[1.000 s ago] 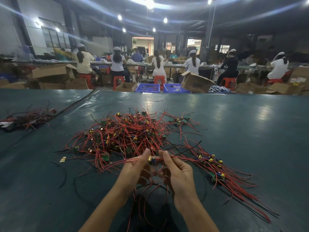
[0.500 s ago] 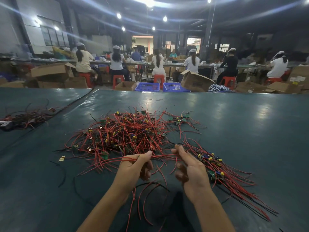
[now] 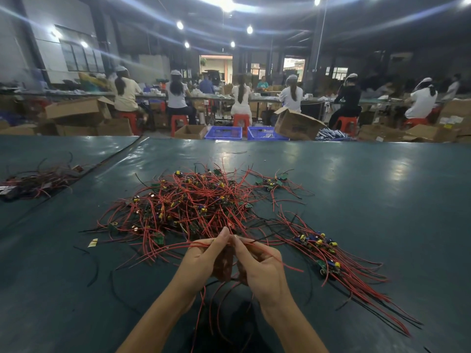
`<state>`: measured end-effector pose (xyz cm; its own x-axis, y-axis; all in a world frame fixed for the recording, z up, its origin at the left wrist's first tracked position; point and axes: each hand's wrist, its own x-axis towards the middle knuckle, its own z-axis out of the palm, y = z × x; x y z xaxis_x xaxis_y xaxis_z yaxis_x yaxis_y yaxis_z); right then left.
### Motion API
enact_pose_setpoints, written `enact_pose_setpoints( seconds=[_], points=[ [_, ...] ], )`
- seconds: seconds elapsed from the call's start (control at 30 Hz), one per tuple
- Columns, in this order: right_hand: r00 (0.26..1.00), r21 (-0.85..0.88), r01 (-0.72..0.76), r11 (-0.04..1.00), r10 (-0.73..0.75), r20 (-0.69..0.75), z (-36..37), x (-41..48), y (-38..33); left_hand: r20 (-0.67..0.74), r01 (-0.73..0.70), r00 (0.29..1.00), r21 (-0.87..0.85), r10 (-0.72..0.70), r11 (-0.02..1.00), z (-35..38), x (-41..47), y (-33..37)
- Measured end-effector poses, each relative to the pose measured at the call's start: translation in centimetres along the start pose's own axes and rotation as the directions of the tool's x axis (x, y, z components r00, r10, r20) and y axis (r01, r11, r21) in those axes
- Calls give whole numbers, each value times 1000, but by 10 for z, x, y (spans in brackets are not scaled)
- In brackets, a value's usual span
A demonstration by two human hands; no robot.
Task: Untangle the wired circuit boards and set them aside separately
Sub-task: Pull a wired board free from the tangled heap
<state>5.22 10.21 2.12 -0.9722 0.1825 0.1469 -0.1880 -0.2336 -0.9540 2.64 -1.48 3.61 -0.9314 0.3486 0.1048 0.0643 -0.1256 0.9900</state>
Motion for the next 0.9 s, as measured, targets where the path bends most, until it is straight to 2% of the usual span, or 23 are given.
enact_pose_setpoints(
  seconds=[0.1,0.17,0.27,0.37,0.53,0.77,0.9],
  points=[
    [997,-23,81,996,-81,-5,-1,1,-2,-91,10,996,83,-3,997,0,2,-1],
    [995,-40,89,995,-91,-49,-5,3,-4,-146,-25,988,148,47,989,-1,3,-3],
    [977,-18,57,998,-59,-204,-19,7,-4,-222,-102,966,153,134,983,-3,4,-5],
    [931,88,22,996,12,-365,-38,16,-7,-283,-130,946,116,158,985,-6,5,-4],
    [816,201,6,979,111,-567,-65,32,-7,-285,-111,948,113,140,987,-6,5,-5],
    [701,338,5,941,238,-672,-81,38,-9,-270,-110,952,133,143,985,-6,5,-8],
    [680,317,31,948,212,-701,-82,38,-10,-266,-107,954,130,139,986,-6,5,-9]
  ],
)
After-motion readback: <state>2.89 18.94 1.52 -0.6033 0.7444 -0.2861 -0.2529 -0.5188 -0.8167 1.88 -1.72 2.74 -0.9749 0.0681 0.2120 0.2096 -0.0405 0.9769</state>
